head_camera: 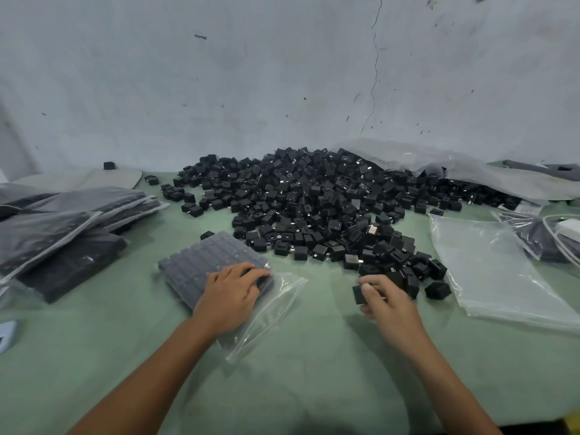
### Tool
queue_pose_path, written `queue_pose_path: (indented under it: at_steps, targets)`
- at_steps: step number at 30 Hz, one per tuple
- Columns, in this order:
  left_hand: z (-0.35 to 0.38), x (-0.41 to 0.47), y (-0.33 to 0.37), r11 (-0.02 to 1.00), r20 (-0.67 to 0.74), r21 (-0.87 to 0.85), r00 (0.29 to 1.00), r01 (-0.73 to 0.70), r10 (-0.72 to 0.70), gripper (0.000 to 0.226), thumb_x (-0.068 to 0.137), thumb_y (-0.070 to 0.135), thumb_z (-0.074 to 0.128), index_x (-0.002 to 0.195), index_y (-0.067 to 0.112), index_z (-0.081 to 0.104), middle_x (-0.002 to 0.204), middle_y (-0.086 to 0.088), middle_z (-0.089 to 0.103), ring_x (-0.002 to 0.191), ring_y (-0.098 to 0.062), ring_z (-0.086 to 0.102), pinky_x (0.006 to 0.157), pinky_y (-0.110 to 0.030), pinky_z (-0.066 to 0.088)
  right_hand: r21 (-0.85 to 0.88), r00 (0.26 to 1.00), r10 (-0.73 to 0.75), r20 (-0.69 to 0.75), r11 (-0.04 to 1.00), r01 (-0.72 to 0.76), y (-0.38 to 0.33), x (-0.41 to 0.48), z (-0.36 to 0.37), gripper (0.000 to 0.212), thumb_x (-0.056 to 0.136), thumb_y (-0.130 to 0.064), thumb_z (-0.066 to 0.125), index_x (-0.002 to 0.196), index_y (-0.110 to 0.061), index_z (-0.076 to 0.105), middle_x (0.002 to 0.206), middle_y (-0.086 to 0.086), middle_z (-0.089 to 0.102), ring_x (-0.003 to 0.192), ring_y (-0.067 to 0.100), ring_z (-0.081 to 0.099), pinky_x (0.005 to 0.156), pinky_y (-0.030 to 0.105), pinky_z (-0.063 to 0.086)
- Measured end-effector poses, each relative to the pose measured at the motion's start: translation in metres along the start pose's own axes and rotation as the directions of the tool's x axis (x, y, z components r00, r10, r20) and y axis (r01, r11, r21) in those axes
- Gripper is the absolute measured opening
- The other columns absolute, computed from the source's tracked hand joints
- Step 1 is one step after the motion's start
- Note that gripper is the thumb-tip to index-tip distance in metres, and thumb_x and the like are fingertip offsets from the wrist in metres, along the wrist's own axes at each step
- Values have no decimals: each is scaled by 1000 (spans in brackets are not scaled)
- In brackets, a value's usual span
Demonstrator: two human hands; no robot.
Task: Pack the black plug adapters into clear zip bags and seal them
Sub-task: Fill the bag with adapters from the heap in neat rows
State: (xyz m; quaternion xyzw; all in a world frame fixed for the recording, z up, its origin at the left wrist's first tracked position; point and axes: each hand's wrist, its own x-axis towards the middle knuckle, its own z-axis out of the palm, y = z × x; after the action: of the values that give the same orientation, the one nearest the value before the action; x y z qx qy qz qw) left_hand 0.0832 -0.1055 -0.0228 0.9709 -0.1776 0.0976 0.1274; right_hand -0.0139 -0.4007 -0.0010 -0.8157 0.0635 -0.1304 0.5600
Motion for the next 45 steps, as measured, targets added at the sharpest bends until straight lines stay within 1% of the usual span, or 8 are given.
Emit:
queue_pose_path:
  at_steps: [7,10,13,21,28,33,39,45]
  targets:
    - [-1,0,1,1000,-1,12,1000,-5,5,39,102,36,29,137,49,40,142,17,40,130,-9,33,104,-37,21,31,980,-4,198,1000,-2,-14,-1,68,39,86,-15,70,116,-38,62,102,-9,67,78,1,65,67,20,55]
    - [0,-1,1,1000,-10,8,1000,-9,9,39,102,36,29,137,48,41,142,16,41,130,-9,33,103,-37,21,-132,982,-29,189,990,55,-19,5,90,25,81,-19,74,103,-28,66,94,-12,68,79,6,65,78,35,57]
    - [-1,-1,1,1000,-8,-2,1000,-13,13,39,102,38,27,137,48,41,142,16,41,130,-8,34,104,-37,21,-280,980,-97,173,949,144,-23,11,102,20,82,-21,71,100,-27,68,93,-11,68,86,11,63,84,33,52]
    - [-1,-1,0,1000,-20,-6,1000,-17,17,42,99,39,24,136,48,41,140,16,42,128,-8,35,102,-35,21,-223,961,-135,240,956,190,-13,12,119,46,82,-31,74,114,-41,42,88,-18,66,75,2,62,75,26,51]
    - [0,-1,0,1000,-7,-13,1000,-16,16,39,102,38,27,136,48,41,141,15,43,130,-9,35,104,-36,21,-598,929,-369,43,735,319,-1,30,125,44,85,-42,71,122,-28,51,115,-6,51,102,15,41,87,28,45]
    - [0,0,0,1000,-13,-9,1000,-14,14,39,102,38,28,136,49,41,140,16,42,129,-9,35,104,-37,21,-552,922,-269,279,740,383,3,57,111,55,90,-41,65,140,-23,50,138,-4,47,128,20,38,109,31,32]
    - [1,0,-1,1000,-5,3,1000,-14,14,38,102,37,28,136,49,40,140,16,41,129,-9,34,105,-37,20,-528,920,-292,263,754,390,4,55,118,22,91,-39,60,106,-23,59,101,-7,61,97,18,51,90,33,40]
    - [2,0,-1,1000,-13,13,1000,-19,19,38,101,36,28,135,48,41,138,16,43,129,-10,36,104,-37,22,-608,938,-275,210,715,345,2,56,131,23,93,-42,53,102,-21,55,103,-3,59,98,22,52,91,37,39]
